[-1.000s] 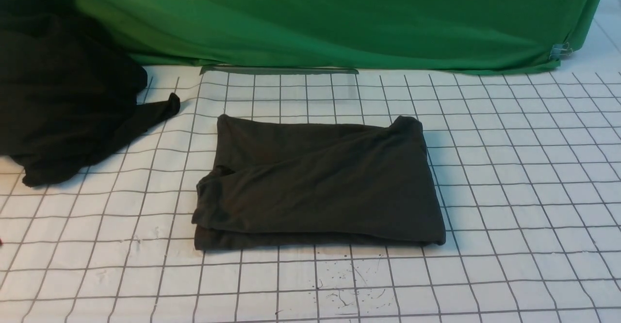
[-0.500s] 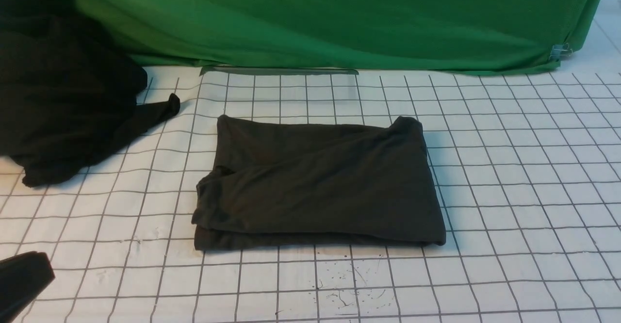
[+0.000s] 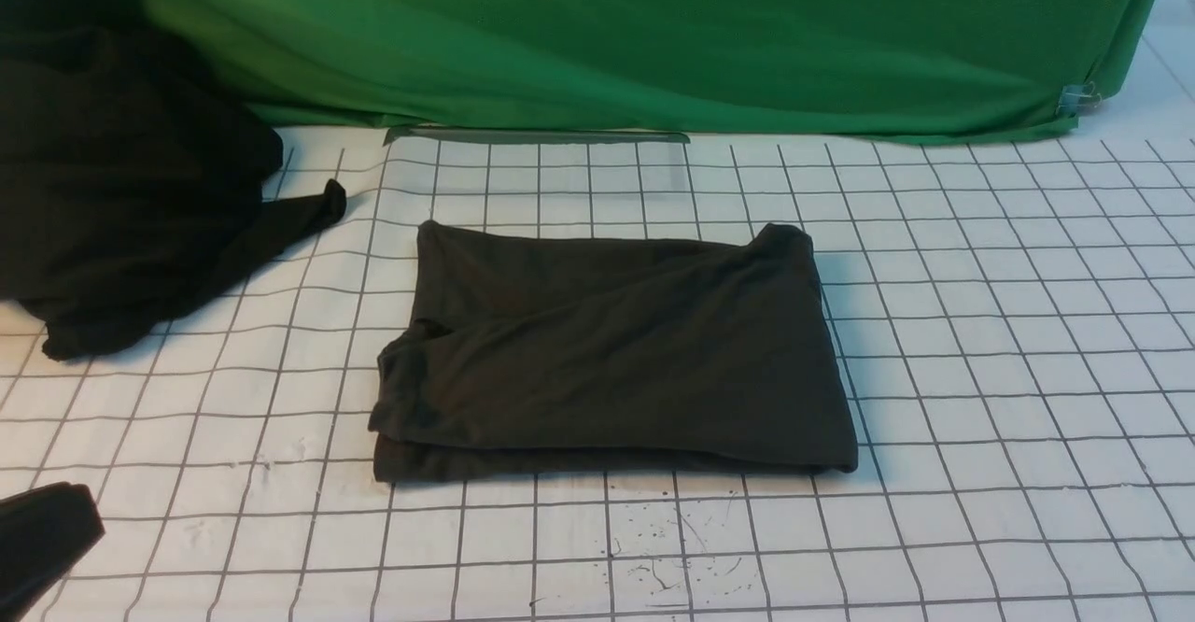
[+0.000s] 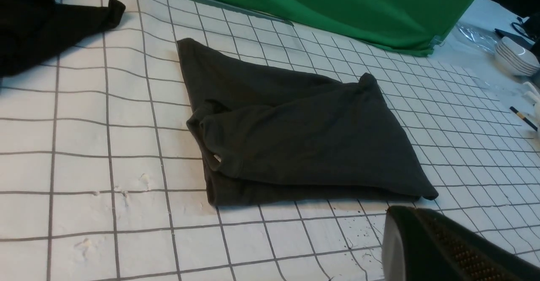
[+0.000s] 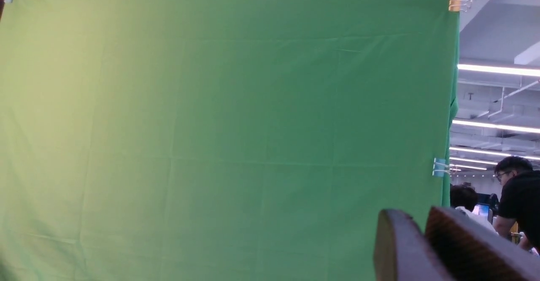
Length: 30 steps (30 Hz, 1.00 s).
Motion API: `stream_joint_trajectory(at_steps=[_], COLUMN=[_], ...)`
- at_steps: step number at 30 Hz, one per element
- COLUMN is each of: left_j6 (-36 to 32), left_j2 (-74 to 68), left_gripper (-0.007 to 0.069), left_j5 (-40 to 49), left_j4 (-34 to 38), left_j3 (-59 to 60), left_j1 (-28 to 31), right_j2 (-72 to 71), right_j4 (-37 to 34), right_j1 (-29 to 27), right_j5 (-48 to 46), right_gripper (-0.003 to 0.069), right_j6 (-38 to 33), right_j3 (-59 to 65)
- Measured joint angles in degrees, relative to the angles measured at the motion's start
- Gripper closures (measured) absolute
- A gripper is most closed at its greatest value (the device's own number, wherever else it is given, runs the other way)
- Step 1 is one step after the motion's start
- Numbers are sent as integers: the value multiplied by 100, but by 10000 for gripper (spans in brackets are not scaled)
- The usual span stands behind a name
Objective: Fold a long-sleeved shirt over a white checkered tablecloth.
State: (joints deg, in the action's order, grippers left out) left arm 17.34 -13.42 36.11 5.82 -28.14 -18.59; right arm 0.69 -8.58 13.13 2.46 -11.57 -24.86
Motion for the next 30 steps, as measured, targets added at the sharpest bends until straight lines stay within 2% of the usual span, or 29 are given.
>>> stream_joint_trajectory(at_steps=[4, 6, 9, 11, 12, 15, 17, 23, 30], left_j6=[-256, -673, -1734, -1998, -2249, -2360, -2378, -2453, -2466], left_j2=[9, 136, 640, 813, 1073, 1276, 1321, 1323, 1327], left_gripper=[625, 625, 625, 624, 624, 624, 624, 624, 623], left_j5=[-206, -798, -1982, -2287, -2693, -2965, -2960, -2371, -2316], left_j4=[-390, -500, -324, -238, -175, -137, -137, -169, -146], left_j3=[15, 186, 944, 1235, 1787, 2360, 2795, 2856, 2856], left_j1=[32, 229, 817, 1020, 1359, 1662, 1855, 1867, 1867], right_j2=[0, 0, 0, 0, 0, 0, 0, 0, 0], right_j4=[0, 0, 0, 0, 0, 0, 0, 0, 0], right_j1=[0, 0, 0, 0, 0, 0, 0, 0, 0], right_j5=[-7, -14, -14, -14, -14, -14, -14, -14, -14], right_gripper=[549, 543, 532, 528, 521, 517, 513, 500, 490], right_j6=[0, 0, 0, 0, 0, 0, 0, 0, 0], right_j3=[0, 0, 0, 0, 0, 0, 0, 0, 0])
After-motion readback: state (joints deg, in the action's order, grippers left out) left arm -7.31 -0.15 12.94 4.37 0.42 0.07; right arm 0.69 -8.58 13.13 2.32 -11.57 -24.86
